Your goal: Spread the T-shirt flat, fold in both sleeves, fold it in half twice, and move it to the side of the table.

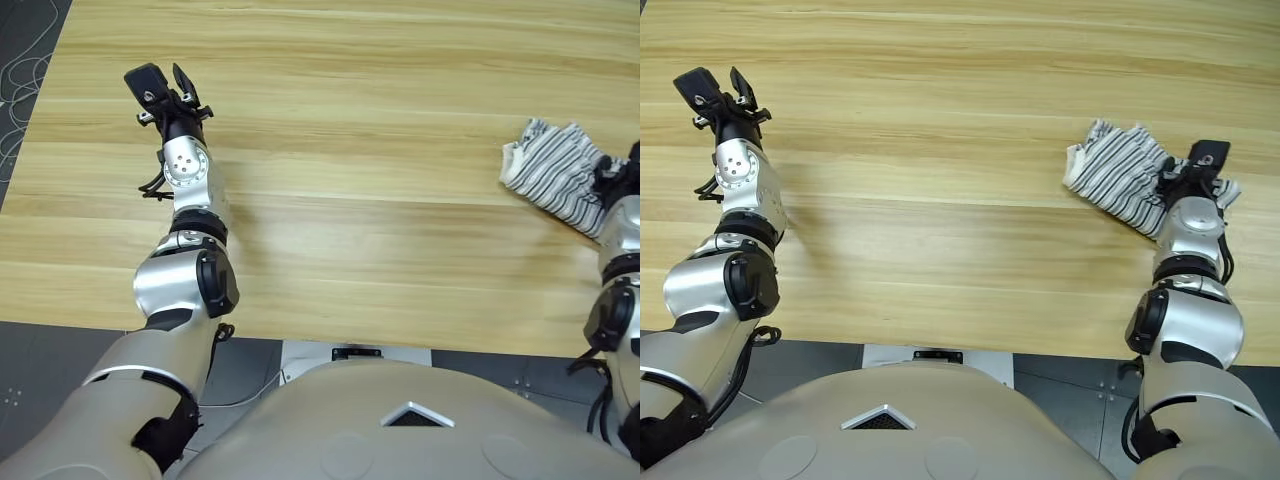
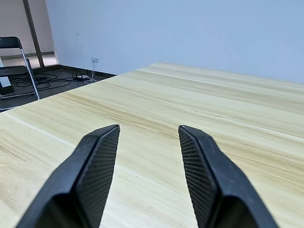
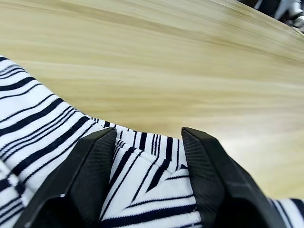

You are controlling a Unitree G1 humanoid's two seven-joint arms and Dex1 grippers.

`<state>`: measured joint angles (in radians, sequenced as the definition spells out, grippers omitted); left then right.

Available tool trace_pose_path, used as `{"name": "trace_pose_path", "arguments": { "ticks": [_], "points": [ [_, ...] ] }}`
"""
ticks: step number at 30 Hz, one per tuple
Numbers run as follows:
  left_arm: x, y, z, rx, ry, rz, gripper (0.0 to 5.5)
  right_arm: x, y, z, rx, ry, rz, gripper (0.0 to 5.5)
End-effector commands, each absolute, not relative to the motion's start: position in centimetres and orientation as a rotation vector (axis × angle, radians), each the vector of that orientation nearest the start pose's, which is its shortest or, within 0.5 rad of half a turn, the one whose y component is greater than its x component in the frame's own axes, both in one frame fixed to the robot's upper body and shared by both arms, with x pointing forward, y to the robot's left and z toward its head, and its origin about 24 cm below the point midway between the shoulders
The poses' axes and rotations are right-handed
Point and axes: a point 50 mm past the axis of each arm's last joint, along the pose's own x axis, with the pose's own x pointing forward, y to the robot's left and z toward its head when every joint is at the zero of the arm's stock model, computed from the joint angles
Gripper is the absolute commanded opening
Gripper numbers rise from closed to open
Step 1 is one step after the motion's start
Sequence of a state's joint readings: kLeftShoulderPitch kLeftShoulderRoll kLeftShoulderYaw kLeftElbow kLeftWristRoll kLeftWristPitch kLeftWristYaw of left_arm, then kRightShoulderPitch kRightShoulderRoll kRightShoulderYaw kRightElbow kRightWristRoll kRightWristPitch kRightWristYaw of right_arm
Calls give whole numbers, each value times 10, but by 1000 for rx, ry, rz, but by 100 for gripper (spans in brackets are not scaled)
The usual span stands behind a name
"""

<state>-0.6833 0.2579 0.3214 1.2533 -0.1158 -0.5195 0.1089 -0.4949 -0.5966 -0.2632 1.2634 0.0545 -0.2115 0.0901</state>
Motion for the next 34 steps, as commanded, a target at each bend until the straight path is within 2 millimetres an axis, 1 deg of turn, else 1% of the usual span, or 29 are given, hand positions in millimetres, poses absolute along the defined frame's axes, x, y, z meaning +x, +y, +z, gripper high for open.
{"name": "trace_pose_path", "arguments": {
  "ticks": [1, 4, 5, 6, 7, 8, 9, 11, 13, 14, 15, 16, 17, 18, 19, 21, 25, 34],
  "points": [
    [345, 248, 39, -65, -7, 386, 231, 281, -354, 15, -316, 358, -407, 253],
    [346, 242, 40, -66, -31, 352, 231, 318, -325, 63, -481, 78, -350, 253],
    [347, 240, 41, -64, -37, 342, 231, 324, -317, 75, -521, 14, -340, 253],
    [347, 238, 41, -63, -43, 336, 231, 332, -303, 93, -579, -81, -326, 253],
    [347, 237, 42, -63, -47, 331, 231, 338, -290, 106, -616, -155, -312, 253],
    [348, 236, 42, -64, -50, 329, 231, 342, -280, 114, -640, -204, -302, 253],
    [348, 235, 42, -63, -53, 325, 231, 345, -267, 118, -654, -235, -278, 253],
    [348, 234, 43, -53, -59, 320, 231, 353, -236, 103, -620, -215, -191, 253],
    [349, 229, 42, -21, -56, 294, 231, 356, -197, 75, -533, -170, -46, 253],
    [349, 226, 41, 10, -45, 288, 231, 355, -183, 62, -457, -152, -6, 253],
    [349, 223, 40, 43, -37, 283, 231, 353, -175, 53, -363, -135, 1, 253],
    [350, 218, 40, 87, -40, 258, 231, 349, -172, 40, -334, -95, -16, 253],
    [351, 213, 40, 104, -44, 231, 231, 345, -168, 33, -312, -87, 3, 253],
    [351, 210, 40, 97, -47, 206, 231, 343, -165, 31, -306, -101, 28, 253],
    [352, 207, 41, 80, -63, 186, 231, 342, -166, 31, -319, -116, 29, 253],
    [351, 206, 42, 71, -80, 171, 231, 344, -170, 32, -273, -110, 4, 253],
    [351, 202, 42, 127, -82, 142, 231, 345, -167, 36, -261, -142, 24, 253],
    [350, 209, 40, 143, -66, 144, 231, 346, -158, 38, -251, -163, 50, 253]
  ]
}}
